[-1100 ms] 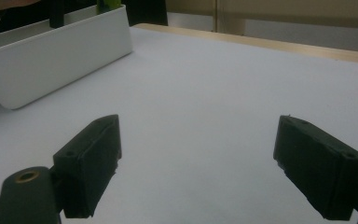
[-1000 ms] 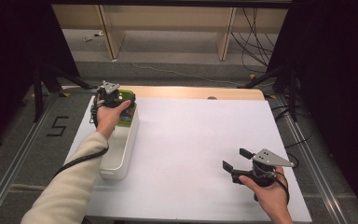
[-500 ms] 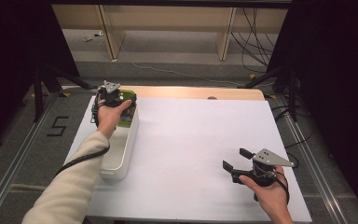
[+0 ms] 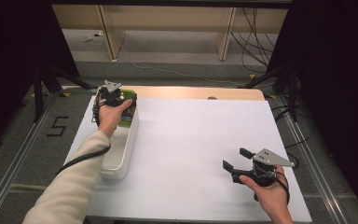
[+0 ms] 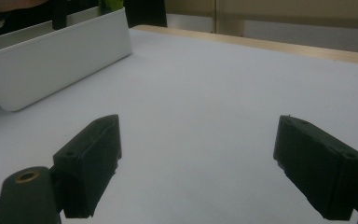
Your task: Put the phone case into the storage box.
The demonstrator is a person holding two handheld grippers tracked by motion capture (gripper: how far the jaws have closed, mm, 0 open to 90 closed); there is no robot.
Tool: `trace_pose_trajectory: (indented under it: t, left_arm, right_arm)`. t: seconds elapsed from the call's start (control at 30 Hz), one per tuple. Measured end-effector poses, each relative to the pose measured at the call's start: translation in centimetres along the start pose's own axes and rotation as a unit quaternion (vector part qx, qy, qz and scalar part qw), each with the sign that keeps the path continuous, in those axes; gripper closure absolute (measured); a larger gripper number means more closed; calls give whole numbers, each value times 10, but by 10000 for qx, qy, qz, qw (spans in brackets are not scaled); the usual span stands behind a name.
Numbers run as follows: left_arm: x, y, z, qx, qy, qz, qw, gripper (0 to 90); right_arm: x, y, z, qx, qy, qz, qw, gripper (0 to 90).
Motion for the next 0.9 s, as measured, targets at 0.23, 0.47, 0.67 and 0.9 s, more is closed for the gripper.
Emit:
trace_pose_trajectory:
  t: [0.23, 0.47, 0.67, 0.9]
  left_arm:
    - [-2, 0, 1, -7, 3, -5, 10000, 146]
    - [-2, -1, 1, 18, -13, -3, 10000, 141]
    - [-5, -1, 0, 99, 19, -12, 9999, 80]
    - [-7, -1, -2, 143, 3, -10, 9999, 7]
  right_arm:
    - [0, 0, 0, 11, -13, -9, 10000, 160]
    - [0, 0, 0, 6, -8, 1, 10000, 160]
    - [0, 0, 0, 15, -10, -2, 10000, 160]
    - [-1, 0, 1, 10, -25, -11, 10000, 160]
Point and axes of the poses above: each handheld gripper's, and its own axes: y roughly backward along the jaws, x roughly out of its underside, z roughly to its left, the point moved 7 cm from there along -y, roughly forward along the jaws, and after that the axes turned 2 degrees about y, right-handed, at the moved point
